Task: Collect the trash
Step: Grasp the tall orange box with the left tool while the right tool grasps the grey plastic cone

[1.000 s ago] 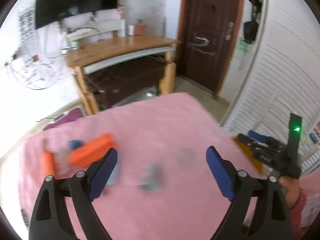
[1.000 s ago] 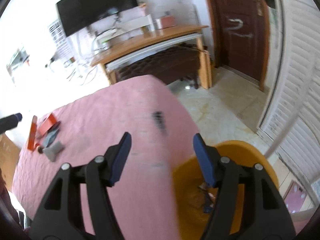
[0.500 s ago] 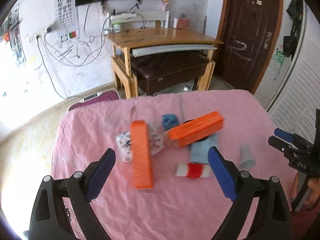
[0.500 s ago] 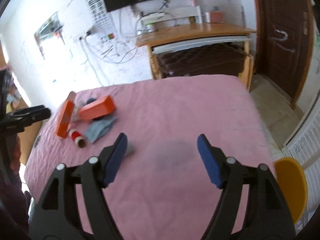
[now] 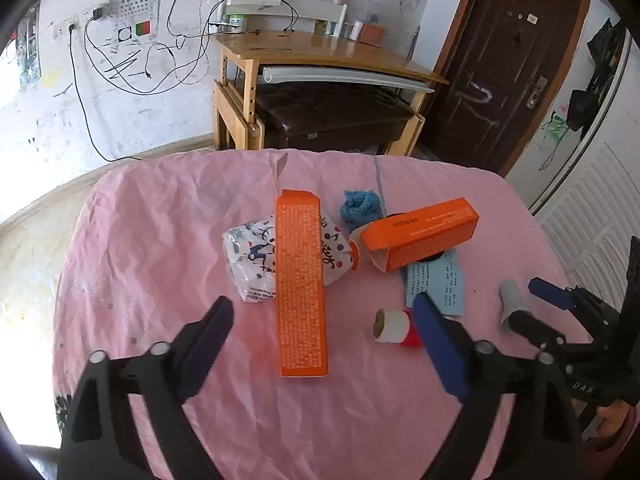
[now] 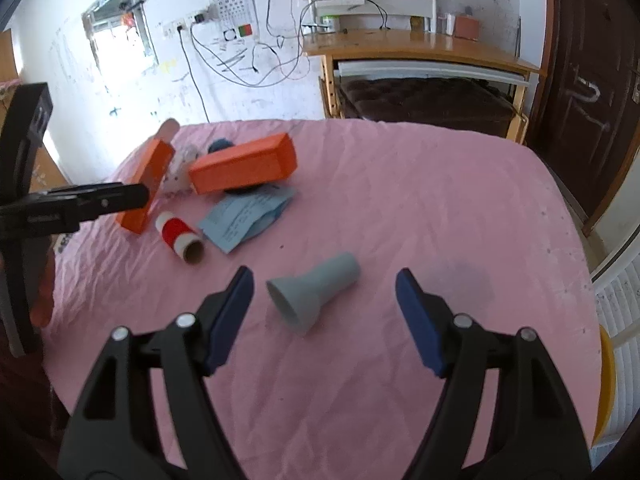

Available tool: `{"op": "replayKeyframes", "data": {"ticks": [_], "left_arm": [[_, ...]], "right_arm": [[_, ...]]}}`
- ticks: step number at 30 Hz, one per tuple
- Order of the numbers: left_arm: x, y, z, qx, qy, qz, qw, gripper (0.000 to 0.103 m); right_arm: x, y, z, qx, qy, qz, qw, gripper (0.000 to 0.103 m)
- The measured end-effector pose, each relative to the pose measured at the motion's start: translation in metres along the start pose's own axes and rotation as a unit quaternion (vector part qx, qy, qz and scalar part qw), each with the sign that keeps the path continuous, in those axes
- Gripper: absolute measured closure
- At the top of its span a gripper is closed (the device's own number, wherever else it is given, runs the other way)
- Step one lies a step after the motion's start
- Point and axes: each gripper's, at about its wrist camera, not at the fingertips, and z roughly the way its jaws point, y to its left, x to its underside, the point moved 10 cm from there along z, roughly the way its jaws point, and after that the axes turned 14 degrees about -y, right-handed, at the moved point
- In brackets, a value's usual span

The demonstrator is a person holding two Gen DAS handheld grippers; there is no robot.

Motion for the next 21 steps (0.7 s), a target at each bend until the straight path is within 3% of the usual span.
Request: {"op": "replayKeyframes", "data": {"ticks": [3, 5, 7, 13, 20, 21], "left_arm": [[0.008, -0.002, 0.003, 0.001, 0.005, 0.009, 0.9999, 0.052], [0.011, -0.001, 0.005, -0.004, 0.005, 0.016, 0.9999, 0.077], [0.013, 0.0, 0.004, -0.003, 0.004, 0.014, 0.9999, 0.085], [0.016, -0.003, -0.019, 0.029, -0.023, 0.0, 0.9993, 0.085], [0.021, -0.005, -0.034, 0.03, -0.036, 0.01, 0.9989, 0.085], [0.02, -0.005, -0.034, 0.03, -0.036, 0.009, 0.9988, 0.085]], "right_arm": [[0.001, 0.006, 0.003, 0.006, 0.001, -0.009, 1.0, 0.022], [0.001, 0.009, 0.005, 0.01, 0.003, -0.016, 1.0, 0.022], [0.002, 0.011, 0.007, 0.016, 0.006, -0.024, 1.0, 0.022], [0.002, 0.012, 0.01, 0.026, 0.012, -0.028, 0.999, 0.022], [0.004, 0.016, 0.014, 0.032, 0.025, -0.036, 0.999, 0.022], [0.005, 0.016, 0.016, 0.037, 0.028, -0.039, 0.998, 0.028]]}}
